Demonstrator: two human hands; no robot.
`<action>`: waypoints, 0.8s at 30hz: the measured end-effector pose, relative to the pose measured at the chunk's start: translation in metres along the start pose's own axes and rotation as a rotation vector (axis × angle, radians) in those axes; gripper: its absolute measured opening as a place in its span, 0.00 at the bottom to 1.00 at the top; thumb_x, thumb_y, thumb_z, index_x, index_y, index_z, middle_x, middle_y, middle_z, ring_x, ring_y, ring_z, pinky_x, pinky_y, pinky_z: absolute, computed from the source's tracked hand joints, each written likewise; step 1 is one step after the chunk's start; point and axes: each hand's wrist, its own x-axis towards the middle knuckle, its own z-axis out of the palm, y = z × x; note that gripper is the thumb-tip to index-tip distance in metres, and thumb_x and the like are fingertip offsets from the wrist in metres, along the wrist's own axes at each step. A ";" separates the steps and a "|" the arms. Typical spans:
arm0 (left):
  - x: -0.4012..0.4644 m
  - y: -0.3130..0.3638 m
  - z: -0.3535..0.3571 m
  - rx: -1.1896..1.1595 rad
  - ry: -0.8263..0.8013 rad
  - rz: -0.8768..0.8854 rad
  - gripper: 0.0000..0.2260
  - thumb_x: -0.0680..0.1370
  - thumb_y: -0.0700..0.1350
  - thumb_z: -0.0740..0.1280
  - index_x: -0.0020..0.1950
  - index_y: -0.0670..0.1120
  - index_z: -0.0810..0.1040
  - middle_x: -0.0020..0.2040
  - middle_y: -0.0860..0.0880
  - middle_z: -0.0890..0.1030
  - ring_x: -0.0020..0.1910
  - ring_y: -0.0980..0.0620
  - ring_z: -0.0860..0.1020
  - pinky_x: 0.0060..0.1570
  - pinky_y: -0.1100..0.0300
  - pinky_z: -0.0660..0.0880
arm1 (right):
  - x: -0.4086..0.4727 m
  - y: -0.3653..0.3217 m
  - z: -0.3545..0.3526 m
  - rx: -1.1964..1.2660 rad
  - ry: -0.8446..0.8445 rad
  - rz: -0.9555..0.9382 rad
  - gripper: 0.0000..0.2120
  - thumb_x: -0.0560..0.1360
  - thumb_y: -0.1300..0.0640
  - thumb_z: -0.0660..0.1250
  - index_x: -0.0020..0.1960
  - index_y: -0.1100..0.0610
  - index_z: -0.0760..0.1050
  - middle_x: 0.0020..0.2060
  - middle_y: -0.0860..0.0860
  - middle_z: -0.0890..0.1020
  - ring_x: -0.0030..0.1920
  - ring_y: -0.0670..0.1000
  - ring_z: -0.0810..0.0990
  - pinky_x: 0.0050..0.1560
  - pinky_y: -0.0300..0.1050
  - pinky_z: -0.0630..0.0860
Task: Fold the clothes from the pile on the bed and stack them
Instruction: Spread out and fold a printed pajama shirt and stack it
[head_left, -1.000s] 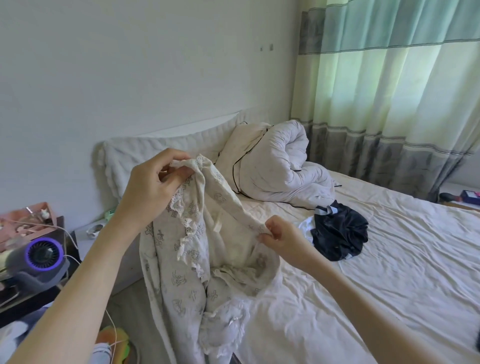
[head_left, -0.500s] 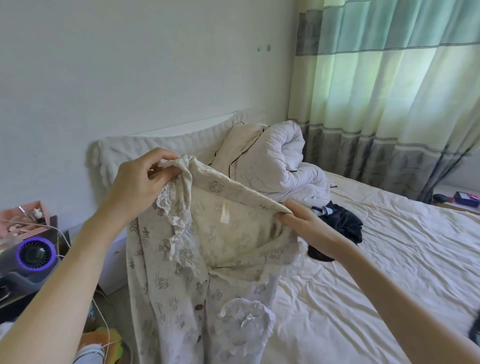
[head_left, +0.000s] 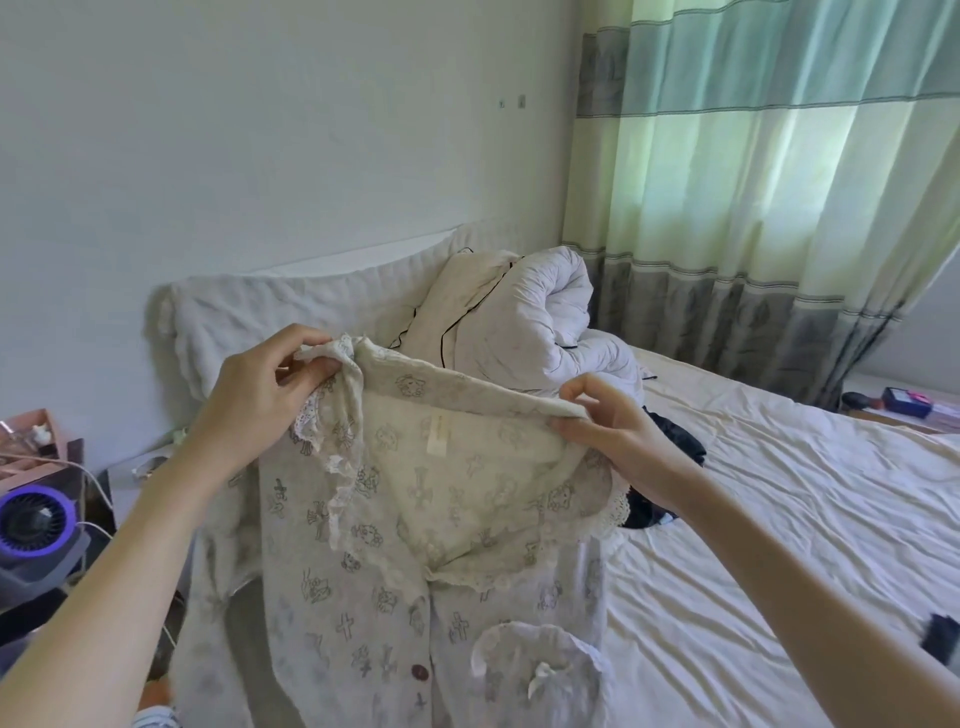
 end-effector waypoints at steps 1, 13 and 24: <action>-0.001 -0.001 0.002 -0.006 -0.003 -0.008 0.07 0.75 0.44 0.68 0.48 0.55 0.76 0.41 0.56 0.80 0.41 0.68 0.77 0.39 0.78 0.69 | -0.002 -0.003 0.000 -0.004 -0.016 -0.013 0.05 0.74 0.58 0.69 0.45 0.52 0.73 0.33 0.46 0.74 0.38 0.50 0.68 0.37 0.39 0.65; -0.003 -0.013 0.026 -0.034 0.005 -0.024 0.06 0.77 0.43 0.66 0.49 0.54 0.76 0.40 0.56 0.80 0.43 0.57 0.79 0.41 0.66 0.74 | -0.005 -0.007 -0.024 -0.098 -0.163 0.005 0.21 0.75 0.69 0.65 0.61 0.48 0.76 0.54 0.45 0.83 0.56 0.45 0.80 0.51 0.39 0.77; -0.043 -0.023 0.035 0.090 -0.023 0.221 0.10 0.75 0.42 0.65 0.54 0.54 0.70 0.37 0.50 0.78 0.34 0.48 0.77 0.30 0.65 0.69 | -0.025 0.019 -0.015 -0.498 0.315 -0.102 0.15 0.70 0.55 0.73 0.37 0.35 0.76 0.33 0.36 0.79 0.34 0.36 0.75 0.35 0.26 0.68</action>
